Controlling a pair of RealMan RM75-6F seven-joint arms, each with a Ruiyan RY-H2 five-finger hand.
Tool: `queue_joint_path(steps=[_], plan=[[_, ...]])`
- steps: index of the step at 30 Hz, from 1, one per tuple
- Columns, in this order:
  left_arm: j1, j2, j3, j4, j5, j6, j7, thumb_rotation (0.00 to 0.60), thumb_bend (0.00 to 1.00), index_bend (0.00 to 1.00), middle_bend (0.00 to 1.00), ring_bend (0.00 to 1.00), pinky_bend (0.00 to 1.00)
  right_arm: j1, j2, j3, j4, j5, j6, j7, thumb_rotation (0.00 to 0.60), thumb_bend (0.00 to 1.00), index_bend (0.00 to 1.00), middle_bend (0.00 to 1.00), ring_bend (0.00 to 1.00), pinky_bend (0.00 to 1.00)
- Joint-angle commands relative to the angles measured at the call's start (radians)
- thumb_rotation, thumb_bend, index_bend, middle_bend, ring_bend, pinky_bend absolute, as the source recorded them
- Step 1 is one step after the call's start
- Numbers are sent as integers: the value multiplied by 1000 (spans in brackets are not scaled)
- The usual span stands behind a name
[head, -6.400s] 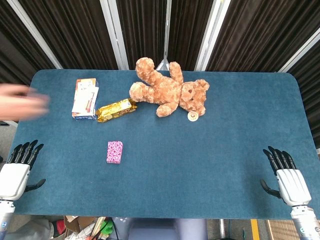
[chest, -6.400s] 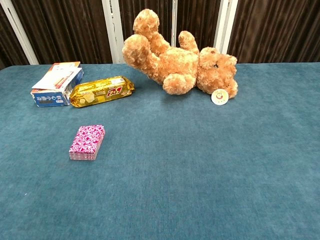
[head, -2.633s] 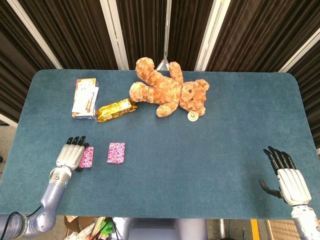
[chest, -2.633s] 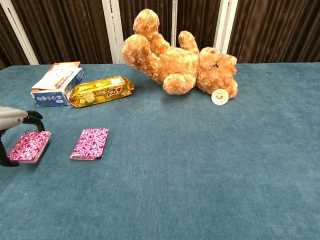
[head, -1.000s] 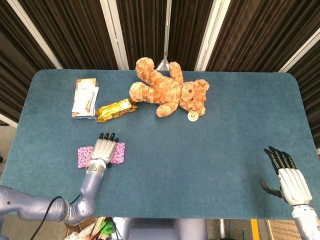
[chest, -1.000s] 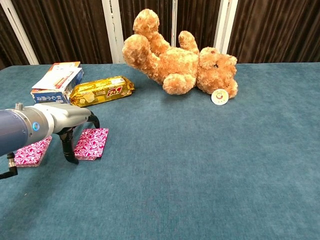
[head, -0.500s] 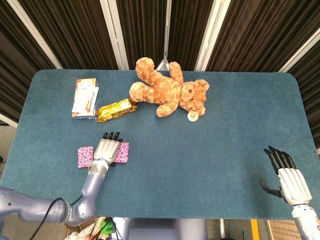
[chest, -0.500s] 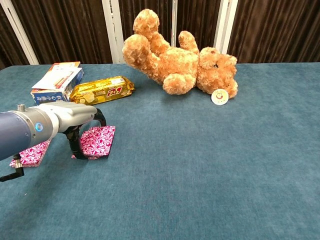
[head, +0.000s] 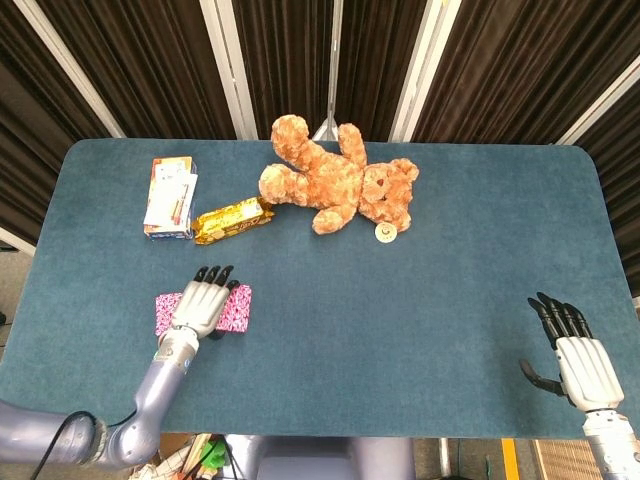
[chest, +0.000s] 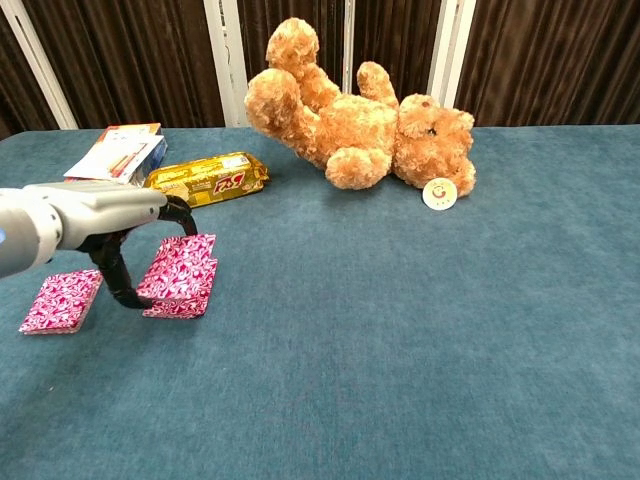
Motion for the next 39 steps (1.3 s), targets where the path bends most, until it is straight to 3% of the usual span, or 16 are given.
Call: queue_joint_path(steps=[1,5,11,17,20,28,31,35,39], plan=[[14,9,41,-36,40,-6,0,600,475,550,0,0,0,0,2,1,-2,1,0,-1,600,363,0,0,0,49],[13,-17,63,-41,68,-16,9,600,474,546,0,0,0,-1,0,0,-2,0,1,-4,600,363,0,0,0,49],[-12,-99,51,11,81,-23,41,600,465,501,0,0,0,-1,-1,2,2,3,1,-2,600,362,0,0,0,49],[-38,-165,32,48,47,-21,84,600,307,246,0,0,0,0,0,3,4,4,0,4,600,362,0,0,0,49],[-46,-186,23,57,32,-17,96,600,278,140,0,0,0,0,0,3,5,2,0,5,600,362,0,0,0,49],[-60,-207,15,60,-26,-6,135,600,211,5,0,0,0,-1,0,3,4,1,2,4,600,362,0,0,0,49],[-63,-193,15,41,-39,6,148,600,210,0,0,0,0,-1,0,3,6,1,3,6,600,362,0,0,0,49],[-42,-146,18,-14,25,36,109,600,210,0,0,0,0,-1,0,3,8,1,4,8,600,363,0,0,0,49],[35,-41,69,-106,221,121,-1,600,210,0,0,0,0,-2,0,3,10,1,6,8,600,363,0,0,0,49]])
